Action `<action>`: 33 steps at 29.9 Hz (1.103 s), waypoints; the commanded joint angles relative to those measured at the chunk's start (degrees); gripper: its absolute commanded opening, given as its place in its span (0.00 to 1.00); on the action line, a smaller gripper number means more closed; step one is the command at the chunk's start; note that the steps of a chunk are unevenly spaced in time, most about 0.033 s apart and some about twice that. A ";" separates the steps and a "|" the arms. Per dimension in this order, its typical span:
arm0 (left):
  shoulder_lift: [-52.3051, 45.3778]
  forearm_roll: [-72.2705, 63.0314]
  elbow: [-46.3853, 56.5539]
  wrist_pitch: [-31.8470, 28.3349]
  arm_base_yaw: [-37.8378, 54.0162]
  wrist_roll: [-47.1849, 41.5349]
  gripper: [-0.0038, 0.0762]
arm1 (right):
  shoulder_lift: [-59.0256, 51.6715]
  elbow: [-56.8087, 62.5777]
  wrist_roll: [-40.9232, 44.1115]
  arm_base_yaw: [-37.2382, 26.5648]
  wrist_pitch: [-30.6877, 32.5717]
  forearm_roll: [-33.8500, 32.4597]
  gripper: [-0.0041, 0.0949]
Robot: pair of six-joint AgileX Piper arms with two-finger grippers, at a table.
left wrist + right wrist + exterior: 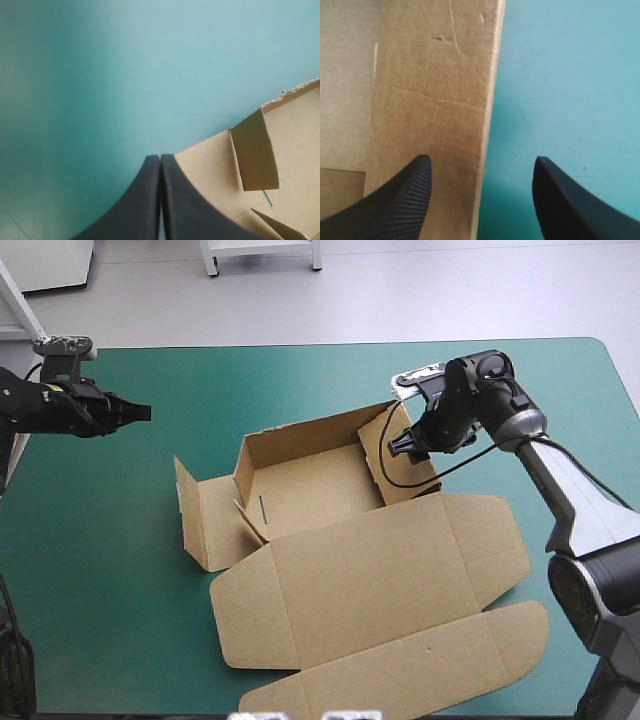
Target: Fold the box
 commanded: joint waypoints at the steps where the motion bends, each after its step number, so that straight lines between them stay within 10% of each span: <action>1: -1.89 -2.02 -1.66 -1.90 0.13 0.03 0.04 | -1.38 -1.91 0.32 0.07 -1.54 1.26 0.61; 14: -1.89 -2.02 -1.66 -0.33 0.13 0.03 0.04 | 2.27 -1.91 -0.69 0.07 -3.05 2.30 0.45; 22: -1.89 -2.02 -1.66 -0.10 0.13 0.03 0.04 | 2.62 -1.91 -1.17 0.07 -2.20 1.82 0.03; 33: -1.75 -2.02 -1.66 -0.44 0.13 0.48 0.04 | -0.29 -10.24 -1.53 -5.75 2.41 3.09 0.03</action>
